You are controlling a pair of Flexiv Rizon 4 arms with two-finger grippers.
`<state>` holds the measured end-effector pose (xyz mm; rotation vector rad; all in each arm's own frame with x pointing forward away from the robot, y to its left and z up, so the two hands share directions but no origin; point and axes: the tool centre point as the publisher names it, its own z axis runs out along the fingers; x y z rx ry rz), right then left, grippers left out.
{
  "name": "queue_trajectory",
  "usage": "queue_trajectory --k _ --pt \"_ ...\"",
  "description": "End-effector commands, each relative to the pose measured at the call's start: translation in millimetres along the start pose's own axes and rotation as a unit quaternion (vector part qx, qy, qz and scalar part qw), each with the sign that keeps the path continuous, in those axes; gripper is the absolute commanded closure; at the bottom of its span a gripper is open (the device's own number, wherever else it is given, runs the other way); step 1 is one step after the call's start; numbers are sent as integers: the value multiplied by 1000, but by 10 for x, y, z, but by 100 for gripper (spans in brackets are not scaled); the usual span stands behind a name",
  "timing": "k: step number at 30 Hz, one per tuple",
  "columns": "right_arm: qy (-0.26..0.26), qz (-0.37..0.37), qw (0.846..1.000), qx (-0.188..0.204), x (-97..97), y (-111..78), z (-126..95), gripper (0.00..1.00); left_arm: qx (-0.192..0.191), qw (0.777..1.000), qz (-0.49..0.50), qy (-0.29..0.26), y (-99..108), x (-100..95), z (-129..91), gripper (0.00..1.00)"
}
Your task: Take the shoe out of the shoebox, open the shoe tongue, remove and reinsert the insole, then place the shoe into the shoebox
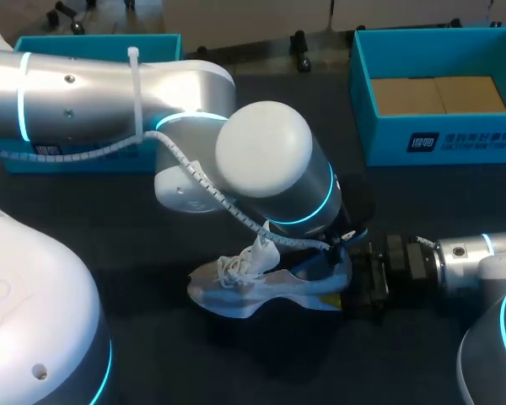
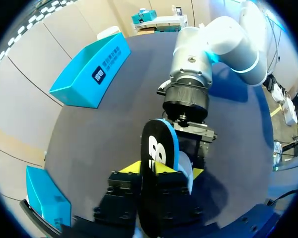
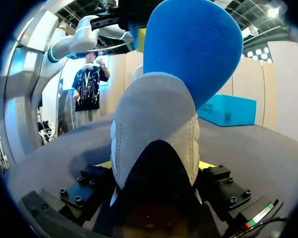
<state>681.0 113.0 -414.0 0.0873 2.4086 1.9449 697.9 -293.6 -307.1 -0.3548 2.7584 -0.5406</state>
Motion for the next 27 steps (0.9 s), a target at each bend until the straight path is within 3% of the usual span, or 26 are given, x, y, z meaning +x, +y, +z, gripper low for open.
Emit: queue_trajectory --k 1,17,21,27 --pt "0 0 1000 3 11 17 3 100 -3 1000 -6 -3 -49 -31 49 100" --pt "0 0 1000 3 11 17 3 100 26 1000 1 8 99 -62 -372 100" --pt "0 0 1000 3 11 17 3 100 30 999 11 12 134 -26 -423 72" --pt "0 0 1000 3 11 17 3 100 34 999 20 20 119 -2 -422 75"
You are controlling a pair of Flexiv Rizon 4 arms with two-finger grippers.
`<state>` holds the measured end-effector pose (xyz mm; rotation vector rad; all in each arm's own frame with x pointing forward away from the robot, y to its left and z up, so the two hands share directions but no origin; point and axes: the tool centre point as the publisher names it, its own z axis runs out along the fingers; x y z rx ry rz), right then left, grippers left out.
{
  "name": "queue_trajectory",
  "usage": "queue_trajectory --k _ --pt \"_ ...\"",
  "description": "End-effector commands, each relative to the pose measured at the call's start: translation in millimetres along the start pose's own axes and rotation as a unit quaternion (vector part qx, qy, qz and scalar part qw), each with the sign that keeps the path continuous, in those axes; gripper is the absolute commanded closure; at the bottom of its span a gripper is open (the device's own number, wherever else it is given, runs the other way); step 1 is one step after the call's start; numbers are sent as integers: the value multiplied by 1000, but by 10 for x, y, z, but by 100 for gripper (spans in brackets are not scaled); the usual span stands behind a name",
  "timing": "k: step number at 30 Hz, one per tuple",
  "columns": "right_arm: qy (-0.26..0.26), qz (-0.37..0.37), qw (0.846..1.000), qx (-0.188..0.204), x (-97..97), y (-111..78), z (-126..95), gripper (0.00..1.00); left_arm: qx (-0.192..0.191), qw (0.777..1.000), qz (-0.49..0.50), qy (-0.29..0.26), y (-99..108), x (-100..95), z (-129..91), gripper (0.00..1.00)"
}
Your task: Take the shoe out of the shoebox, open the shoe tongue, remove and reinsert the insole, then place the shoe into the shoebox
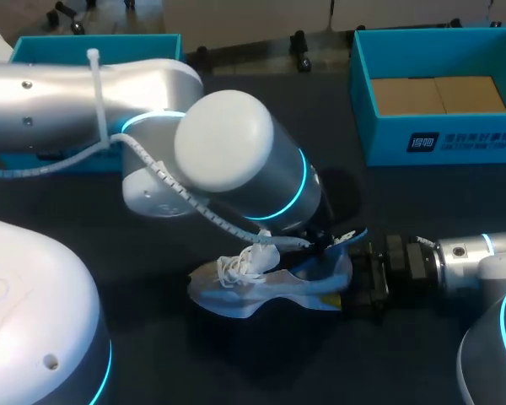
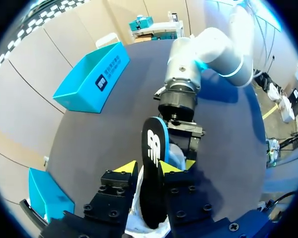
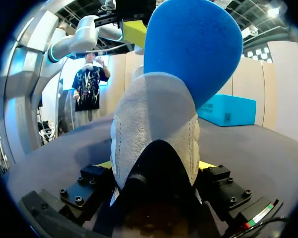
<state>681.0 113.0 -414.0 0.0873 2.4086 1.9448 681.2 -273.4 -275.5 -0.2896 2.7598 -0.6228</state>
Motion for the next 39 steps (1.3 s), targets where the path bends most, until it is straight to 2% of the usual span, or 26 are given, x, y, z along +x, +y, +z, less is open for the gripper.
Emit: queue_trajectory --k 1,8,20,39 --pt "0 0 1000 3 11 17 3 100 3 1000 3 8 24 -18 -13 75" --pt "0 0 1000 3 11 17 3 100 -4 1000 6 15 12 -11 60 75" --pt "0 0 1000 3 11 17 3 100 -27 999 17 32 91 5 175 68" --pt "0 0 1000 3 11 17 3 100 -31 999 26 37 168 85 206 68"
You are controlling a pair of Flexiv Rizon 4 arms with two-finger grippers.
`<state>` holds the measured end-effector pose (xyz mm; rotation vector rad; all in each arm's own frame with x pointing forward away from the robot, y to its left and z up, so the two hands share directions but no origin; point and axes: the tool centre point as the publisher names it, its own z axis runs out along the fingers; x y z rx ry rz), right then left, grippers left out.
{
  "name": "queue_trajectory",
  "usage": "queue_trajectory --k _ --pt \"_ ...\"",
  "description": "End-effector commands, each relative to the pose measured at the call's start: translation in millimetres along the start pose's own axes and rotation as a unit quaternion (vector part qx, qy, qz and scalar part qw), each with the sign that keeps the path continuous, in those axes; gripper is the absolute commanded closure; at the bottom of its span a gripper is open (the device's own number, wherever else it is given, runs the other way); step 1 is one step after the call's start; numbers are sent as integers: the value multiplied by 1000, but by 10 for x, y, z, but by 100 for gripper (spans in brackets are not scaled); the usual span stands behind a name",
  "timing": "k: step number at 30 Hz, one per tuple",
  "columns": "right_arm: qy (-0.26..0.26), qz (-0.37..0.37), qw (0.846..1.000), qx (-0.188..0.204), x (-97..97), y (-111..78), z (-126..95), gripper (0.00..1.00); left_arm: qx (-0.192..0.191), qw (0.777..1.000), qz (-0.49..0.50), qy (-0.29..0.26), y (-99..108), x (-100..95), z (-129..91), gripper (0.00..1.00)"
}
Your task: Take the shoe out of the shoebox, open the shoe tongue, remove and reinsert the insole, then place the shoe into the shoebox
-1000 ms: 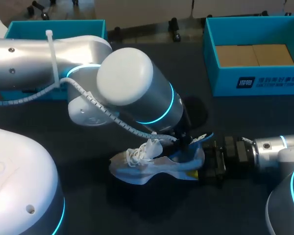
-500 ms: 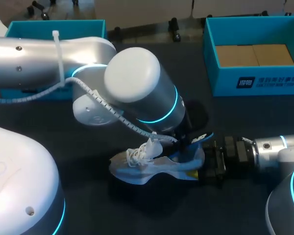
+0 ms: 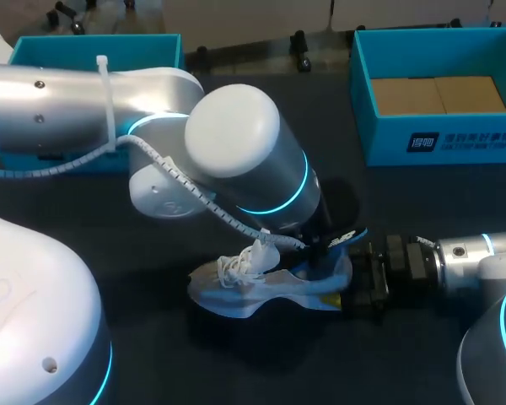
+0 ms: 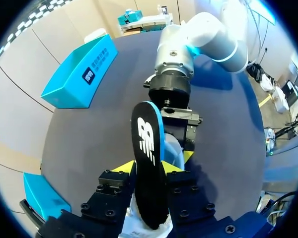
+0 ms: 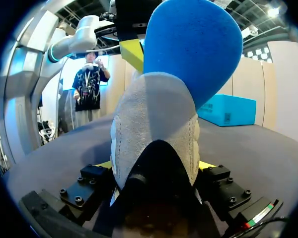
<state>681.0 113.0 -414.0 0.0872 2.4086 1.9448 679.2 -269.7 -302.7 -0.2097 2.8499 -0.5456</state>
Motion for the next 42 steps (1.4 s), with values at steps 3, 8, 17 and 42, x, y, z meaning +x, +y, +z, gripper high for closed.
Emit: queue_trajectory --k 3,8,17,42 --pt "0 0 1000 3 11 17 3 100 1 1000 -1 1 27 43 -28 68" --pt "0 0 1000 3 11 17 3 100 12 1000 -12 -25 30 106 -39 66" --pt "0 0 1000 3 11 17 3 100 13 999 -32 -35 -25 182 -30 57" --pt "0 0 1000 3 11 17 3 100 46 989 -71 -125 -28 263 60 55"
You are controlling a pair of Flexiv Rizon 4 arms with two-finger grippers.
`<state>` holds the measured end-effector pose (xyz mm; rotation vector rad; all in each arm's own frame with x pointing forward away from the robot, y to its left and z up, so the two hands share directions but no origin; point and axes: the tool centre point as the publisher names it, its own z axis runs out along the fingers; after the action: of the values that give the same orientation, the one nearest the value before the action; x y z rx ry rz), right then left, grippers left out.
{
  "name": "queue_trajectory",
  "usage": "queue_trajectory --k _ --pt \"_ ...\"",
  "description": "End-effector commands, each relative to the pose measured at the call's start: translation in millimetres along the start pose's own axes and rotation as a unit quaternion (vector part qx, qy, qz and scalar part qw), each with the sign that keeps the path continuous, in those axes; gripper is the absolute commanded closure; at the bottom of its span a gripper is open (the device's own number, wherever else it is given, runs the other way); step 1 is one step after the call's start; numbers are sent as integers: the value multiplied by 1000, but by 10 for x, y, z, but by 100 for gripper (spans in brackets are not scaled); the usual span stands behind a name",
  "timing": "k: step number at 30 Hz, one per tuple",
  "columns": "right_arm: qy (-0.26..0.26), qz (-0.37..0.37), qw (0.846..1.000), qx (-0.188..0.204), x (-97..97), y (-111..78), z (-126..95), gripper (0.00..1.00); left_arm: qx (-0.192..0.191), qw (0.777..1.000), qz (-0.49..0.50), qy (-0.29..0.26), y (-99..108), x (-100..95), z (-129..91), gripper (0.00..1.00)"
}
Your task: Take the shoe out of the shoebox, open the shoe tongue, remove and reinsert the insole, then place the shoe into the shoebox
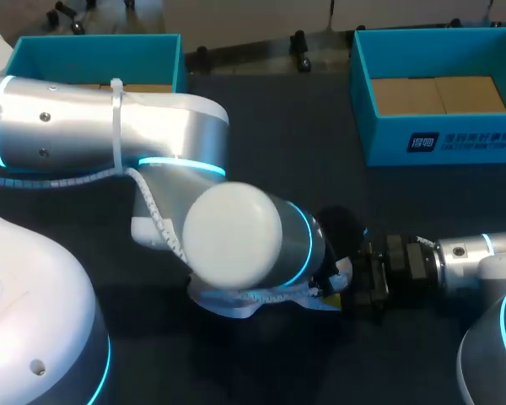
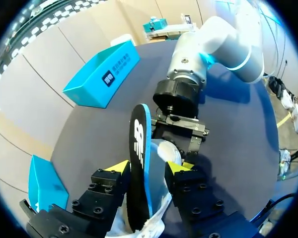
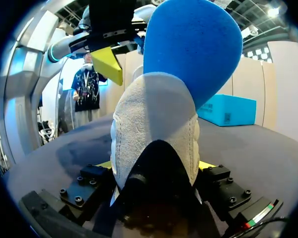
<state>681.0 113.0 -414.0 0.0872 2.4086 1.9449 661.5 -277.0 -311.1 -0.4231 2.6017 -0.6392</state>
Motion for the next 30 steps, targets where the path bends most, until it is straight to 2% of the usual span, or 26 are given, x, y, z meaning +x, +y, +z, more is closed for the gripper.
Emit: queue_trajectory --k 1,7,17,22,30 --pt "0 0 1000 3 11 17 3 100 -2 1000 -3 -18 1 69 -6 55" --pt "0 0 1000 3 11 17 3 100 1 998 -14 -56 -48 104 18 56" --pt "0 0 1000 3 11 17 3 100 0 997 -20 -77 -76 108 66 57" --pt "0 0 1000 3 11 17 3 100 11 994 -25 -102 -91 92 100 58" --pt "0 0 1000 3 11 17 3 100 9 993 -31 -112 -58 15 124 58"
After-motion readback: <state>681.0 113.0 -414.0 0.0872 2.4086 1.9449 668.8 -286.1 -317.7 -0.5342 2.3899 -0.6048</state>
